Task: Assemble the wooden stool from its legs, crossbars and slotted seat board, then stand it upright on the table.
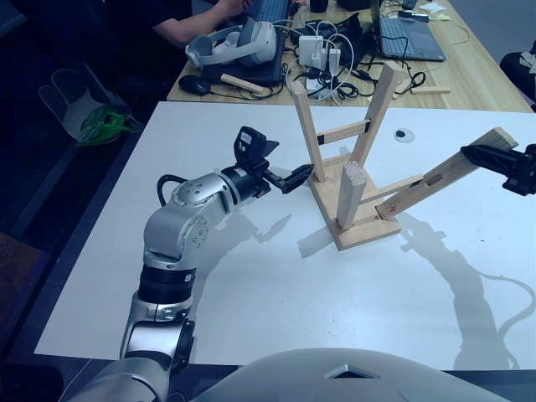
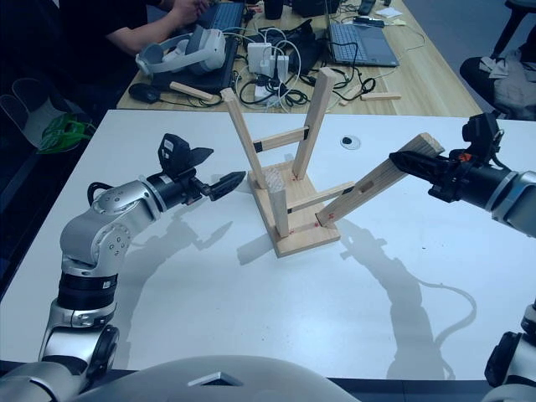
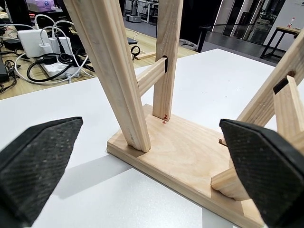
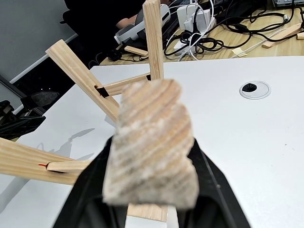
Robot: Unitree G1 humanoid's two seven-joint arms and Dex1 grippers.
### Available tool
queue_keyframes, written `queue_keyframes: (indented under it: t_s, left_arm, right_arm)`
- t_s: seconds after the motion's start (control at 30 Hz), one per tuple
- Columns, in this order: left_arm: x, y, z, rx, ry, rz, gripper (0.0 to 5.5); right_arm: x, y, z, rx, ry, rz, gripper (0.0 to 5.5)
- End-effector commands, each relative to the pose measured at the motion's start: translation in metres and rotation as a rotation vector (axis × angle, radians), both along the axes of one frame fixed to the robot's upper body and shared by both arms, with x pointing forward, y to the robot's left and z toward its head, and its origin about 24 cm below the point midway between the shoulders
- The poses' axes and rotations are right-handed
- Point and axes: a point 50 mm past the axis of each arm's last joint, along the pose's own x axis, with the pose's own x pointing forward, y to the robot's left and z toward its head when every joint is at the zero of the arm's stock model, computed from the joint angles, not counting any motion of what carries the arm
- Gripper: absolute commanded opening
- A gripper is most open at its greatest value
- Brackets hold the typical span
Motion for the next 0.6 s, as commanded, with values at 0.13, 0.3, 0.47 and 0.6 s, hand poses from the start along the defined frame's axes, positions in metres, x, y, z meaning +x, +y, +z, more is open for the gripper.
queue_keyframes:
  t_s: [0.13,0.3,0.47,0.6]
  left_arm:
    - [0.001,-0.002,-0.002,0.007,0.001,0.015,5.40]
    - [0.001,-0.002,-0.003,0.006,0.000,0.017,5.40]
    - [0.001,-0.003,-0.004,0.003,0.002,0.021,5.40]
    - [0.002,-0.005,-0.003,-0.003,-0.004,0.019,5.40]
  right_arm:
    - [0.004,0.004,-0.032,-0.141,0.146,-0.051,1.00]
    - [0.005,0.008,-0.054,-0.214,0.251,-0.058,1.00]
    - [0.007,0.013,-0.053,-0.159,0.205,-0.030,1.00]
    - [0.013,0.019,-0.050,-0.138,0.162,0.003,1.00]
